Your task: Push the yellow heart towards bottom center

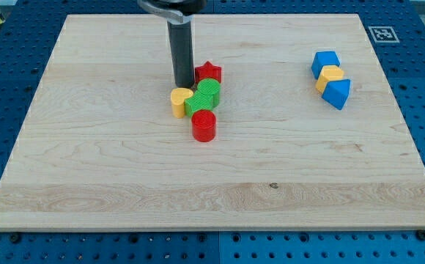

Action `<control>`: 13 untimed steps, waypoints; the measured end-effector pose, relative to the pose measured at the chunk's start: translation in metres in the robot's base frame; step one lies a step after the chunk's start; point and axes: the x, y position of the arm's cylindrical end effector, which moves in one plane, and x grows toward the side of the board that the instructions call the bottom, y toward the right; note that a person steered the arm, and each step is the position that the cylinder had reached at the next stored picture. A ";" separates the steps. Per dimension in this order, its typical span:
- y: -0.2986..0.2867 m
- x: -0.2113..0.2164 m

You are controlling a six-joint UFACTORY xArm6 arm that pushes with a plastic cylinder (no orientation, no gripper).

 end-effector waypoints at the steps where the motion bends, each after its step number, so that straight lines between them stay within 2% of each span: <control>1: 0.000 0.016; 4: -0.005 0.062; 6: -0.092 0.065; 7: -0.095 0.084; 9: -0.054 0.076; 13: 0.032 0.163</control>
